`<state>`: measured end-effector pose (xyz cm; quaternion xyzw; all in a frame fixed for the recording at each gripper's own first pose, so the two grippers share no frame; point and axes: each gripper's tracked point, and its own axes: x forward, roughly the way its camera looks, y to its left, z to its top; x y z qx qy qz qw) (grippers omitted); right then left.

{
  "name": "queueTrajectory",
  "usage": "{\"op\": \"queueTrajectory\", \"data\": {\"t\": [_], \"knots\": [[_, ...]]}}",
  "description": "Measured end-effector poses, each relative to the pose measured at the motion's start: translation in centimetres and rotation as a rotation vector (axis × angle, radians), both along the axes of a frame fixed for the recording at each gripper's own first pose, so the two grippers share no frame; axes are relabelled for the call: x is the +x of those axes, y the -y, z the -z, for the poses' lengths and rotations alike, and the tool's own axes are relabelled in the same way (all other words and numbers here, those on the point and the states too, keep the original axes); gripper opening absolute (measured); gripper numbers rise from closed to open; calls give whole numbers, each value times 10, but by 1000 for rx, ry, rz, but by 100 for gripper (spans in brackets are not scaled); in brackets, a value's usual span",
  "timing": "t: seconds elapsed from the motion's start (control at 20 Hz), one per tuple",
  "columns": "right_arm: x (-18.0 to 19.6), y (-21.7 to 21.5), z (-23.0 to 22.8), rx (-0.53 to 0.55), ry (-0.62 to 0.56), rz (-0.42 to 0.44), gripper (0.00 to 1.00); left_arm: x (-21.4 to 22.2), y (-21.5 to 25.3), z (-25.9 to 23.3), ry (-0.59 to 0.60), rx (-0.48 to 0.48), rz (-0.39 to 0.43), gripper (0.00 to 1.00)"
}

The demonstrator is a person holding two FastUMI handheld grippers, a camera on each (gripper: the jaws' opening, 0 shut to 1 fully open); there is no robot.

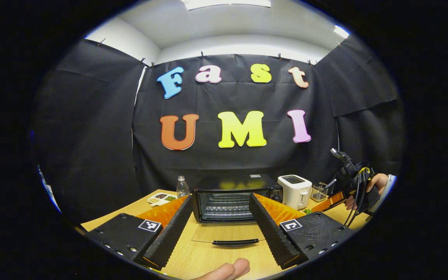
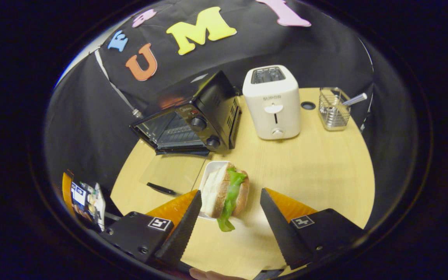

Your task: Open the electric oven with the left hand, put the food in, and close the electric oven.

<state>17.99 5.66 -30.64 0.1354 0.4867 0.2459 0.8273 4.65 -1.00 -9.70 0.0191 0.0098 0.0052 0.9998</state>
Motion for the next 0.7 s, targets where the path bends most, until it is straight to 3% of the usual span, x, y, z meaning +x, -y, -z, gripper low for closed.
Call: {"op": "queueTrajectory", "data": {"t": [0.2, 0.25, 0.3, 0.45, 0.5, 0.55, 0.6, 0.7], "knots": [[5, -5, 21, 92, -143, -7, 80, 1, -4, 1, -2, -6, -27, 95], [10, -6, 24, 115, -164, 2, 91, 2, -8, -1, 8, -7, -44, 95], [12, -8, 27, 136, -185, 1, 90, 3, -9, -1, 12, -7, -55, 95], [11, -19, 31, 234, -276, -4, 75, 6, -9, 8, -15, -2, -72, 96], [9, -20, 33, 259, -311, 1, 59, 6, -11, 11, -23, 5, -84, 96], [9, -23, 34, 286, -339, 11, 62, 8, -12, 14, -31, 13, -94, 96], [10, -22, 33, 309, -351, 24, 45, 9, -12, 17, -36, 20, -98, 96], [12, -22, 33, 333, -366, 42, 41, 10, -9, 18, -36, 20, -96, 96]]}}
